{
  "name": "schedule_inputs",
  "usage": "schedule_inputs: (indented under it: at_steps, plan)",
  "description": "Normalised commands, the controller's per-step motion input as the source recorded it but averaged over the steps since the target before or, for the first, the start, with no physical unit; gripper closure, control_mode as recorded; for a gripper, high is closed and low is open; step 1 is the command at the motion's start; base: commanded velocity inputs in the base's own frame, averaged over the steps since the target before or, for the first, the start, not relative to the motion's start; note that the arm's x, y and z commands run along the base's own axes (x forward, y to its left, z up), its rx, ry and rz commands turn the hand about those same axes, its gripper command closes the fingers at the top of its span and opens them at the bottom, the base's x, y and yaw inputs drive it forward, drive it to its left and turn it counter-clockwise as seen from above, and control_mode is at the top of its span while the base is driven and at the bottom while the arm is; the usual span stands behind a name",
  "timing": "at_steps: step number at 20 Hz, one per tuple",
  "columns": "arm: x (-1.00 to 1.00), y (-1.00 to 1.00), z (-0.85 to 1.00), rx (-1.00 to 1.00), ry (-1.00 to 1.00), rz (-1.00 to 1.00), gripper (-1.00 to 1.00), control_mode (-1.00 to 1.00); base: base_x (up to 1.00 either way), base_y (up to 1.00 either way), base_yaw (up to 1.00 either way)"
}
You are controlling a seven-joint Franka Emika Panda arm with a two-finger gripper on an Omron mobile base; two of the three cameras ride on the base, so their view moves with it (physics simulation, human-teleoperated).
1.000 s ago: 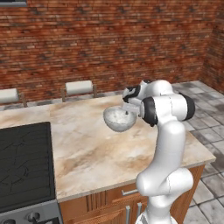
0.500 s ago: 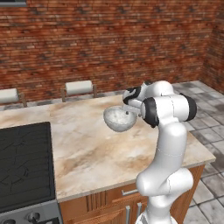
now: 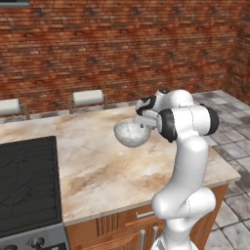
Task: Pick the cup and bowl from the counter and place them on the counter next to the sink.
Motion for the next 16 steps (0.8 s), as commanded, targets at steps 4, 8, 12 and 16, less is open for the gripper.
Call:
schedule_inputs:
  at_steps: [4,8,12,16]
  plan:
    - [0.0,0.23,0.0,0.0,0.15,0.0,1.0,-1.0,0.0,0.0,0.0]
    - [0.0,0.18,0.0,0.0,0.13,0.0,1.0,-1.0,0.0,0.0,0.0]
    - [0.0,0.22,0.0,0.0,0.13,0.0,1.0,-1.0,0.0,0.0,0.0]
    - [0.04,0.25,0.0,-0.01,0.12,0.0,1.0,-1.0,0.0,0.0,0.0]
